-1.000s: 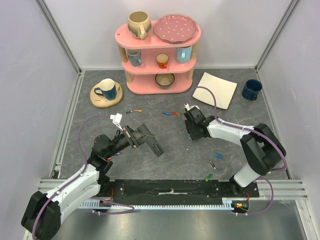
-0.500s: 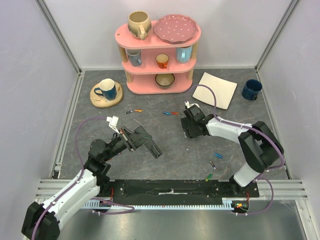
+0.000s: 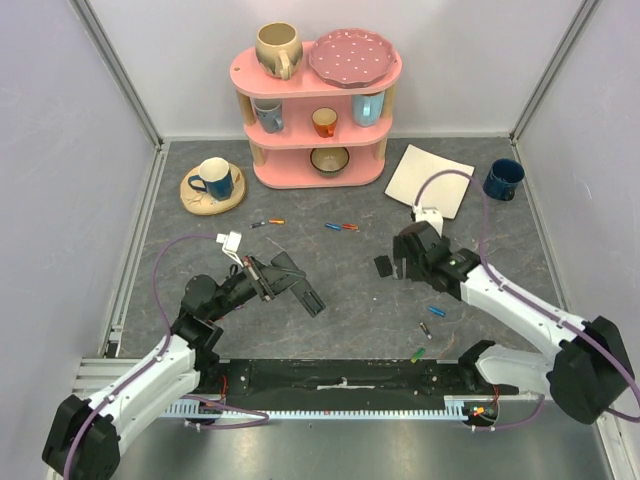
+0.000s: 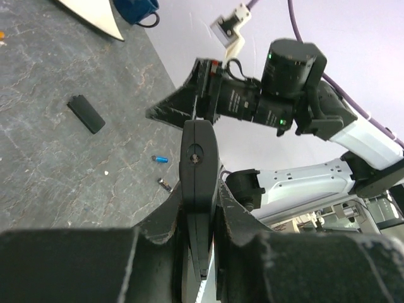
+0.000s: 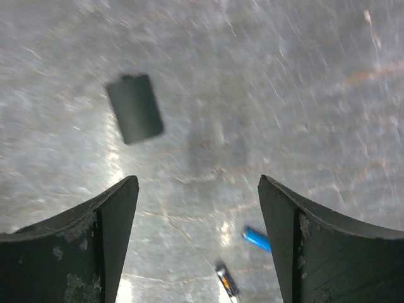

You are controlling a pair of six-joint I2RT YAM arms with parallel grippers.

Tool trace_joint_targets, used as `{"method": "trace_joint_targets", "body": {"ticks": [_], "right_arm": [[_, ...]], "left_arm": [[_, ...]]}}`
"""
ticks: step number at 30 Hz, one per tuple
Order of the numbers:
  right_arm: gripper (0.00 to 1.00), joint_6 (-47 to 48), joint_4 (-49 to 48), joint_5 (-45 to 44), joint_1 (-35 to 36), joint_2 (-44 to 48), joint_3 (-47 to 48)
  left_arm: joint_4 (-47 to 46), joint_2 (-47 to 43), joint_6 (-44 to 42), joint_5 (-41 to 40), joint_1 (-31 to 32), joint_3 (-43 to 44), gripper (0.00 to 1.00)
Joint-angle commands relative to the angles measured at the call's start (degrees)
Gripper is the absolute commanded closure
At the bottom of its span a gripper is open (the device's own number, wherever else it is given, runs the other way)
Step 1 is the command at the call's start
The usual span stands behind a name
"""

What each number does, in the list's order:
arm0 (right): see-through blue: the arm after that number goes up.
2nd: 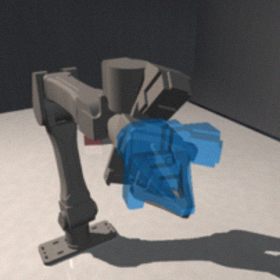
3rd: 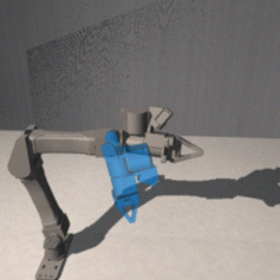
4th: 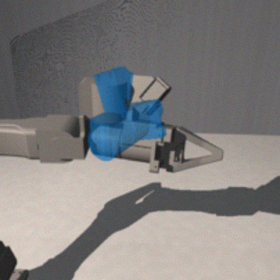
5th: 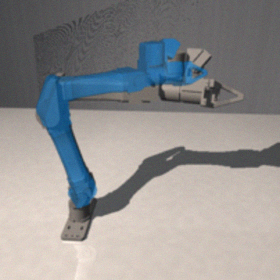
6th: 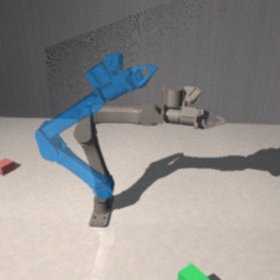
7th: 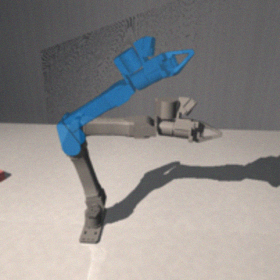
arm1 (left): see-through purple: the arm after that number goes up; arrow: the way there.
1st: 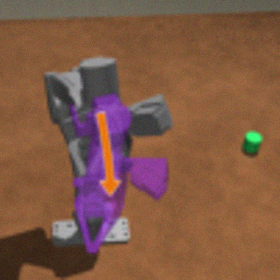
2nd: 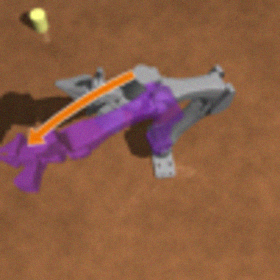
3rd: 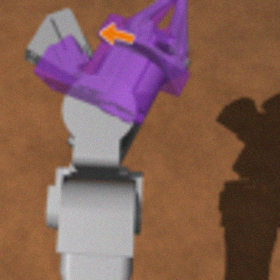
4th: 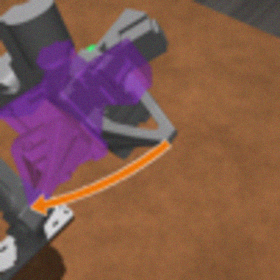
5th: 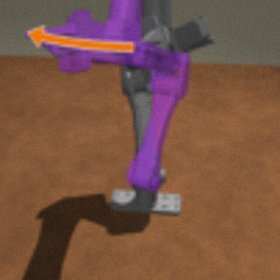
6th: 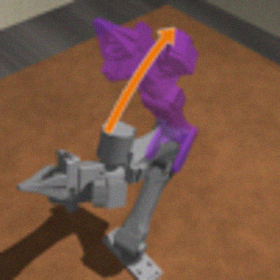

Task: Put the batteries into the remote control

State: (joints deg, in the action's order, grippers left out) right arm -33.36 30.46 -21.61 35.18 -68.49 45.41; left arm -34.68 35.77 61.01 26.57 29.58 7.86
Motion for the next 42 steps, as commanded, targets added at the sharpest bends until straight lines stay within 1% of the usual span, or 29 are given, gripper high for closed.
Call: {"method": "trace_joint_targets", "body": {"ticks": [1,6,8,12,16,20,22,27,32,36,39,42], "right_arm": [[0.17,-7.76,6.71,-3.18,-0.11,2.83,-6.99],[0.23,-12.41,8.30,2.08,0.85,5.64,-9.37],[0.25,-13.91,10.13,1.66,2.95,5.82,-9.29],[0.27,-17.43,14.97,-0.36,9.71,5.03,-7.79],[0.31,-19.54,18.58,0.07,12.63,5.29,-7.79],[0.35,-21.04,21.13,-0.28,14.22,7.84,-7.79],[0.36,-20.86,21.13,-0.45,14.30,7.76,-7.79],[0.35,-19.02,21.49,0.07,14.74,2.58,-6.39],[0.34,-20.42,19.03,1.65,14.74,0.29,-7.61],[0.36,-22.52,15.87,5.86,14.66,0.20,-10.60],[0.38,-23.85,14.37,7.19,14.74,1.34,-12.36],[0.39,-24.46,13.93,7.89,14.74,1.96,-13.24]], "left_arm": [[-4.78,2.90,-0.28,0.58,-0.32,-0.39,0.98],[-7.16,5.63,1.21,2.44,0.03,0.05,0.98],[-7.16,5.54,1.21,2.44,0.30,-0.03,0.98],[-7.33,4.84,1.13,2.26,0.91,-0.82,0.98],[-7.86,5.01,1.48,2.61,1.27,-1.35,0.98],[-7.86,5.10,1.30,3.05,1.44,-1.18,0.98],[-8.04,5.36,1.30,2.88,1.53,-1.09,0.98],[-8.48,6.15,1.21,2.96,2.06,-0.65,0.98],[-9.27,7.56,1.21,2.88,2.41,-0.56,0.98],[-9.88,8.18,1.13,3.40,2.50,-0.30,0.98],[-9.88,8.18,1.04,3.14,2.58,-0.47,0.98],[-9.89,8.18,0.78,3.49,2.58,-0.56,0.98]]}}
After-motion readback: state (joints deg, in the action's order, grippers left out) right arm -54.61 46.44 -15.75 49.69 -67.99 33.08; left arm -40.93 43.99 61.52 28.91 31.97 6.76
